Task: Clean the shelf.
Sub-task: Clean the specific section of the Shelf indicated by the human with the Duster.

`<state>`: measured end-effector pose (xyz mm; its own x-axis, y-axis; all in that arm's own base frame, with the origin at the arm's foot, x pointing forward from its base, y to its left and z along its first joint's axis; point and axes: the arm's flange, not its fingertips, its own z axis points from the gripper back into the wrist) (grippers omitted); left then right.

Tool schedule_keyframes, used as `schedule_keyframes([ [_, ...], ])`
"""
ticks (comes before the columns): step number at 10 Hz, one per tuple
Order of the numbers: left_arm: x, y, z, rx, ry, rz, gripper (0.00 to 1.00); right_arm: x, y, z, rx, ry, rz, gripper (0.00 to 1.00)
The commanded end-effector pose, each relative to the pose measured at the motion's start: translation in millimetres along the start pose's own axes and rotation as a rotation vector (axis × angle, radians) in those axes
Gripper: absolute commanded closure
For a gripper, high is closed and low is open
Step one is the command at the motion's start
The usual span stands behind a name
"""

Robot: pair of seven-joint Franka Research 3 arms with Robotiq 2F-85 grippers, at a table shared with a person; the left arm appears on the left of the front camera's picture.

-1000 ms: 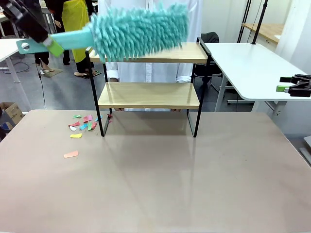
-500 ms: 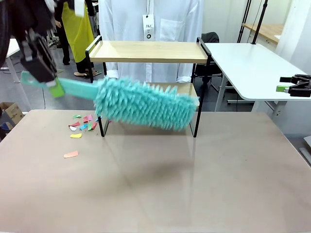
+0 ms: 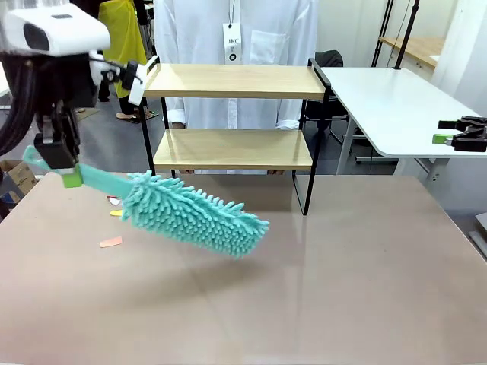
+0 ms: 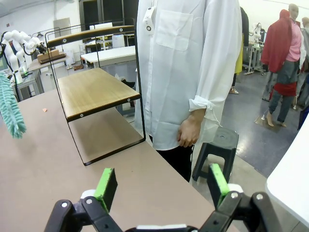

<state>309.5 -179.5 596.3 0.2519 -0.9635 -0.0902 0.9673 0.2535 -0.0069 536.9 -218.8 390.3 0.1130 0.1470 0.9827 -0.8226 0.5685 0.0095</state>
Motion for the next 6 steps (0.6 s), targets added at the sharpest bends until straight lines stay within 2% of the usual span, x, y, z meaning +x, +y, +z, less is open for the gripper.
schedule_keyframes([
  [1, -11, 10, -11, 0.019, 0.075, -0.009, 0.87, 4, 1, -1, -0.001, 0.019, -0.008, 0.00],
  [2, -11, 16, -20, 0.019, 0.073, 0.009, 0.87, 4, 1, -1, -0.001, 0.019, -0.008, 0.00],
  [3, -13, 12, -24, 0.102, 0.064, 0.054, 0.87, 4, 1, -1, -0.001, 0.019, -0.008, 0.00],
  [4, -7, 13, -16, 0.005, 0.068, 0.015, 0.87, 4, 1, -1, -0.001, 0.019, -0.008, 0.00],
  [6, -7, 13, -16, 0.005, 0.068, 0.015, 0.87, 4, 1, -1, -0.001, 0.019, -0.008, 0.00],
])
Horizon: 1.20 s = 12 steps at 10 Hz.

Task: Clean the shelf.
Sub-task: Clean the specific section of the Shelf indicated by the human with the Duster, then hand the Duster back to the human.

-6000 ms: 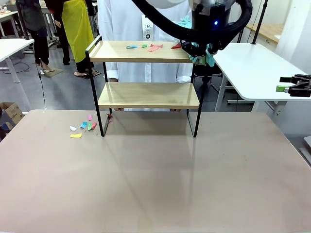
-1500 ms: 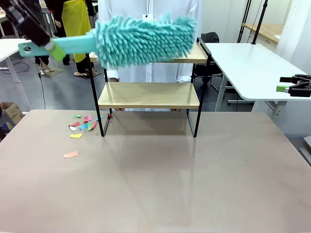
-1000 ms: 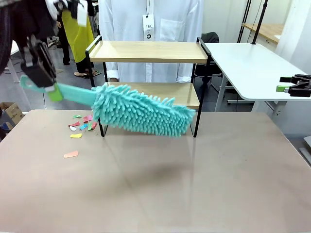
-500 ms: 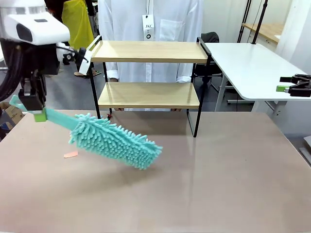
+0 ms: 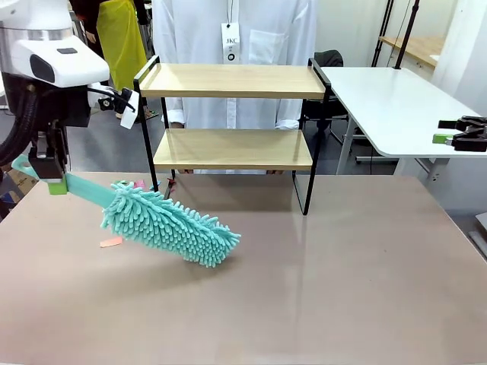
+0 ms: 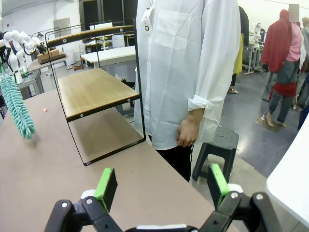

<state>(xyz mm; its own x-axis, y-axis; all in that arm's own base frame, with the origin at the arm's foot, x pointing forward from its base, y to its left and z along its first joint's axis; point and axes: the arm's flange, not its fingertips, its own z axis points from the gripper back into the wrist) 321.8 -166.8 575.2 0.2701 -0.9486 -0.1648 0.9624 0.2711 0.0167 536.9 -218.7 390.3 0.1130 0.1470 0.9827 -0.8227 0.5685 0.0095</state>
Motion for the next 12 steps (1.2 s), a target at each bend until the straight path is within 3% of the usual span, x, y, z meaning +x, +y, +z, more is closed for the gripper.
schedule_keyframes([
  [1, 0, -2, 5, -0.016, -0.008, -0.006, 0.87, 4, 1, -1, -0.001, 0.019, -0.008, 0.00],
  [11, 1, -2, 2, -0.003, 0.001, -0.004, 0.87, 0, 0, 0, 0.000, 0.000, 0.000, 0.00],
  [12, -23, 2, 10, -0.009, -0.094, 0.066, 0.87, 21, 0, 9, -0.005, 0.012, 0.014, 0.00],
])
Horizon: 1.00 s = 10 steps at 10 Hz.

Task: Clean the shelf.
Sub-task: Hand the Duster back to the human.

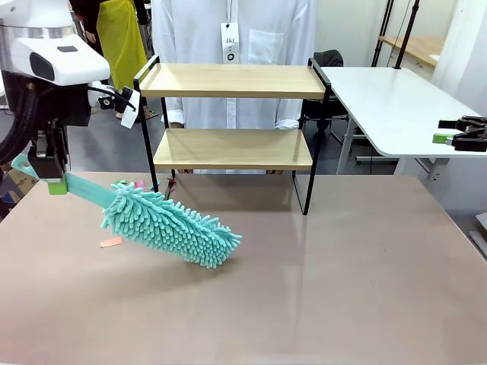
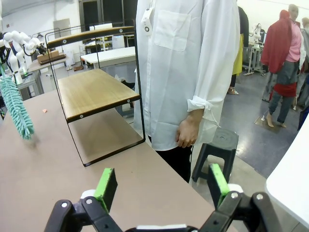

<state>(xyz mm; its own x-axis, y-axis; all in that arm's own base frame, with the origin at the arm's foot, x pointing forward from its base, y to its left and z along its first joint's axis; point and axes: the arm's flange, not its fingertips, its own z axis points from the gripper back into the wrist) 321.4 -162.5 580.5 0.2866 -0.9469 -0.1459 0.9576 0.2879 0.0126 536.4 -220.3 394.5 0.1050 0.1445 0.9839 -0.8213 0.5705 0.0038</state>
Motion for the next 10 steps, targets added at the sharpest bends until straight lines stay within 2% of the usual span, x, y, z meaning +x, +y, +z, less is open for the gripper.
schedule_keyframes([
  [1, -18, 3, 1, -0.033, -0.156, 0.007, 0.87, 51, 9, 8, 0.031, 0.032, 0.042, 0.00],
  [4, -8, 4, -11, -0.048, -0.323, -0.006, 0.87, 130, 37, 10, 0.164, 0.043, 0.071, 0.00],
  [6, -3, 6, -26, -0.037, -0.452, -0.028, 0.87, 174, 71, 6, 0.293, 0.049, 0.024, 0.00],
  [8, -1, 9, -43, -0.041, -0.562, -0.074, 0.87, 193, 110, -5, 0.371, 0.053, -0.047, 0.00],
  [9, 3, 9, -54, -0.042, -0.624, -0.099, 0.87, 194, 133, -18, 0.462, 0.068, -0.112, 0.00],
  [10, 9, 9, -62, -0.048, -0.676, -0.129, 0.87, 191, 152, -30, 0.499, 0.073, -0.143, 0.00],
])
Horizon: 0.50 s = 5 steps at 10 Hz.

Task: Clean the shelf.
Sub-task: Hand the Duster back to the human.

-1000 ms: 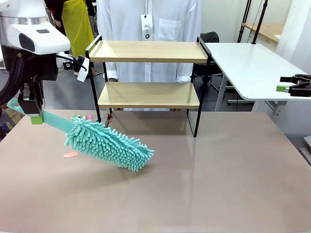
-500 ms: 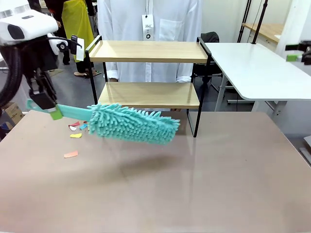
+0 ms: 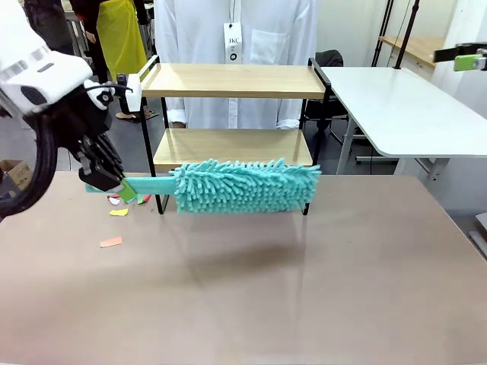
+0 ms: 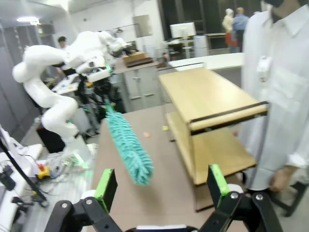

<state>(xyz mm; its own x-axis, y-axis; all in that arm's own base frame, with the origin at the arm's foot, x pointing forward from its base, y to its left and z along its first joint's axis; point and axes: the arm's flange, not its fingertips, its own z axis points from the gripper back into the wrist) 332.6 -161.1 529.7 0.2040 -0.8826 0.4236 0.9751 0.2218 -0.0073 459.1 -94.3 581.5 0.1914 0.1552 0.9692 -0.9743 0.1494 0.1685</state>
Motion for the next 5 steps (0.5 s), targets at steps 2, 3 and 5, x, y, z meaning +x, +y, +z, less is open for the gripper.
schedule_keyframes([
  [2, -8, 4, -27, -0.088, -0.184, -0.160, 0.87, -16, 32, -53, 0.072, 0.045, -0.068, 0.00],
  [3, -11, 7, -31, -0.066, -0.199, -0.175, 0.87, -21, 32, -72, 0.064, 0.042, -0.076, 0.00],
  [5, -15, 12, -31, -0.050, -0.227, -0.213, 0.87, -27, 17, -79, 0.076, 0.022, -0.137, 0.00],
])
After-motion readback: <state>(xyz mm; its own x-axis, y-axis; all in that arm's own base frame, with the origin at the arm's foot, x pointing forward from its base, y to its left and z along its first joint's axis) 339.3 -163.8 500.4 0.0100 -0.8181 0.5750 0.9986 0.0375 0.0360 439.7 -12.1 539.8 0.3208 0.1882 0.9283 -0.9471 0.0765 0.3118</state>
